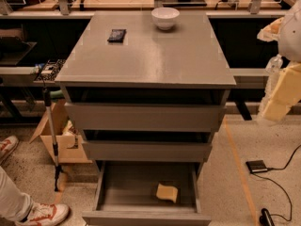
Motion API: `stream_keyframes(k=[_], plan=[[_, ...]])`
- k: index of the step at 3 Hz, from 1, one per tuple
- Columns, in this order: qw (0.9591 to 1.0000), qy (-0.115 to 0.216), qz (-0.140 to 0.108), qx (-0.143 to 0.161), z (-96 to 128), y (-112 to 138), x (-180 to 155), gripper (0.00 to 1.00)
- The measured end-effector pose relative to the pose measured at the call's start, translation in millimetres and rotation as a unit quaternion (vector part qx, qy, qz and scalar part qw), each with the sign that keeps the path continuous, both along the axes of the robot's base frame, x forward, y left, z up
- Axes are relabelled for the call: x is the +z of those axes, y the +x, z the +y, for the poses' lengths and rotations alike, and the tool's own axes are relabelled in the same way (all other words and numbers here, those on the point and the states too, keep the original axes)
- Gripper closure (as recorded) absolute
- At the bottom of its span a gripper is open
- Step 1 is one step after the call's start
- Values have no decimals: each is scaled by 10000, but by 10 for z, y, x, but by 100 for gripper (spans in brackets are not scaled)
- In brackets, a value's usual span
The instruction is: Pick sponge from bottom drawer and place on counter
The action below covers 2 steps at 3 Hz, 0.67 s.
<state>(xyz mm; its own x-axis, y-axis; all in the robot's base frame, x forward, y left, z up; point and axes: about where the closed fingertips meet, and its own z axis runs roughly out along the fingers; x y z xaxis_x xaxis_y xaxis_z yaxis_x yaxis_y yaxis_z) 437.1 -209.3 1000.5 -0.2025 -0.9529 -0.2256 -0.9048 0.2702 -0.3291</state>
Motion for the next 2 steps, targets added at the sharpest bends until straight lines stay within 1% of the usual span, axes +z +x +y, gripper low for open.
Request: stream_keyframes(k=[1,2], plan=[[10000,24,2,-7,-1,-3,-2,0],[9995,120,247,-152,6,-74,-352,0]])
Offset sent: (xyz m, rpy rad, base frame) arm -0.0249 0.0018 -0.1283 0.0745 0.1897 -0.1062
